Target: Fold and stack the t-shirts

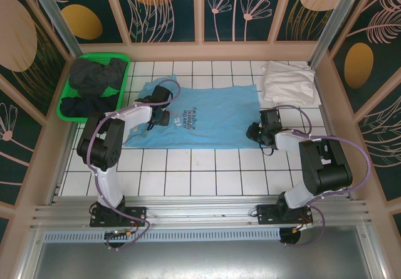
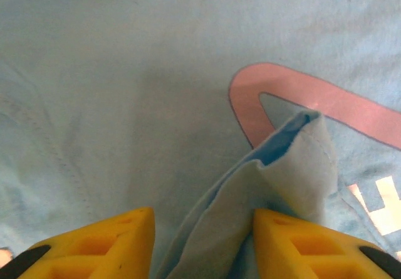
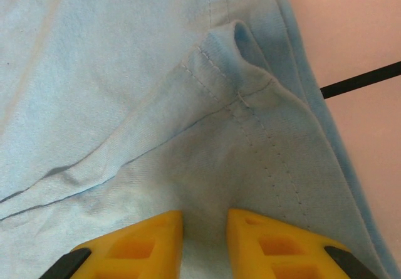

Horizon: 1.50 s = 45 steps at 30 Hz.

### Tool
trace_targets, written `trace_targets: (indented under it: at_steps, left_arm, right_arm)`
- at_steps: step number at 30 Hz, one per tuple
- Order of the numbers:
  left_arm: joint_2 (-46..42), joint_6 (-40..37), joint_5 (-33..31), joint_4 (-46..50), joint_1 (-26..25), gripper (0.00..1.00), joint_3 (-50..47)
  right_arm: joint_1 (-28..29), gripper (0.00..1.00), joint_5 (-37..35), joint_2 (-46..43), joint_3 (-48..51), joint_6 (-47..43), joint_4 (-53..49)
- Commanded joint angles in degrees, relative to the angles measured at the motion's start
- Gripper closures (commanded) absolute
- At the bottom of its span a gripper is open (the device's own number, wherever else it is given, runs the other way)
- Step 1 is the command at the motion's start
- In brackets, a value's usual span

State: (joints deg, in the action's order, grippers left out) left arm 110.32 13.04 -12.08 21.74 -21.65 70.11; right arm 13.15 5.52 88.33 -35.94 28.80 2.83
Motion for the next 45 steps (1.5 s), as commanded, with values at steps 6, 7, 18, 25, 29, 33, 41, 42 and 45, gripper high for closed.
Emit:
trace_targets:
  at_steps: [6,7,18,25,29,33,41,42,45]
  left_arm:
    - [2.00,-2.87,1.53,4.56,0.91,0.85,5.63]
    - [1.49,-3.37,1.57,5.02,0.89,0.87,6.18]
    - [1.91,-17.50,-7.21,7.29,-1.86,0.95,9.02]
    - [2.77,-22.02,-8.86,2.67,-4.24,0.83,9.96]
    - [1.01,-21.51,-5.04,-2.88,-4.27,0.56,7.62]
    - [-1.51,-17.09,-2.12,-8.98,-3.71,0.48,3.90]
    - [-14.07,10.18,-0.96,-7.60,5.88,0.31,-12.28]
    - [-16.30,11.81,-0.27,-7.82,5.91,0.31,-15.14]
    - [-21.59,16.05,1.82,-10.21,5.92,0.39,-23.53]
  right_arm:
    - [-0.57,0.73,-0.31,-0.45,2.11,-0.50,-2.39]
    - [-0.58,0.73,-0.33,-0.53,2.17,-0.46,-2.47]
    - [-0.55,0.73,-0.25,-0.65,1.61,-0.67,-2.83]
    - [-0.56,0.73,-0.07,-0.94,1.41,-0.81,-3.76]
    - [-0.55,0.73,-0.31,-1.63,2.18,-0.94,-3.80]
    - [-0.55,0.73,-0.11,-2.52,2.28,-1.02,-4.14]
    - [-0.52,0.73,0.08,-5.02,2.54,-1.42,-4.93]
    - [-0.58,0.74,-0.04,-4.97,2.55,-1.53,-4.98]
    - [-0.56,0.73,-0.14,-3.97,2.19,-1.79,-4.86]
